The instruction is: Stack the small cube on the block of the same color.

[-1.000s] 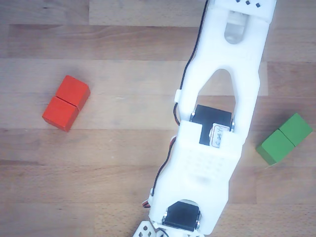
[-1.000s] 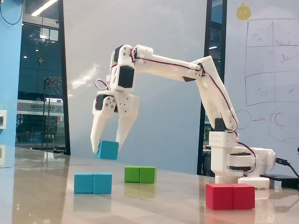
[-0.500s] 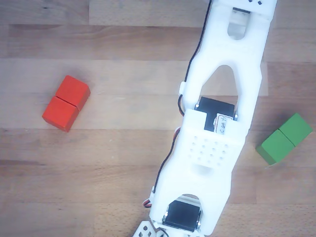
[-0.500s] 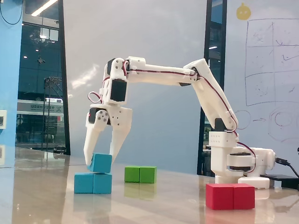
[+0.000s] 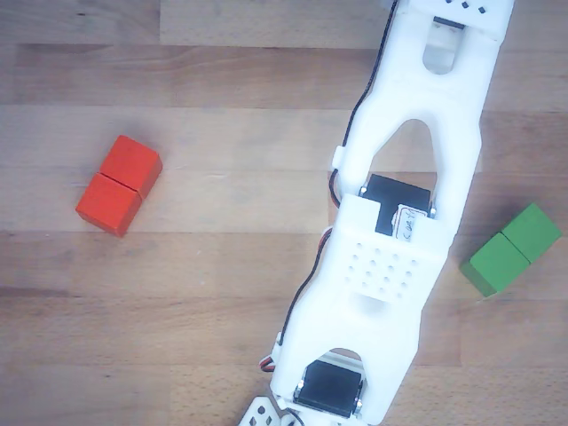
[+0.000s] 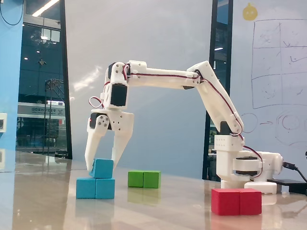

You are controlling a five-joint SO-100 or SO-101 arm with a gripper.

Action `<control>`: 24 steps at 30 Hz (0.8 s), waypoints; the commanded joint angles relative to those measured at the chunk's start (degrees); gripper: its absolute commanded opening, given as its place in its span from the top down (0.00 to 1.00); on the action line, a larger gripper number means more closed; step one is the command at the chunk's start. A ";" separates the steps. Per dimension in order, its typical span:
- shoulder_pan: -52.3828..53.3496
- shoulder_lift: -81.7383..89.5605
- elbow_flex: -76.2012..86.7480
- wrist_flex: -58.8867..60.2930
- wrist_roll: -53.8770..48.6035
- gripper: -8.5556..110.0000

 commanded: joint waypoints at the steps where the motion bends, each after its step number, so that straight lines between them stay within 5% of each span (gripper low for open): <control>1: 0.00 1.76 -5.01 -0.70 -0.35 0.84; 6: 0.00 1.67 -4.92 -0.53 -0.35 0.81; 17: 0.00 1.67 -4.83 -0.53 -0.26 0.53; 24: 0.18 1.67 -4.83 -0.53 -0.26 0.44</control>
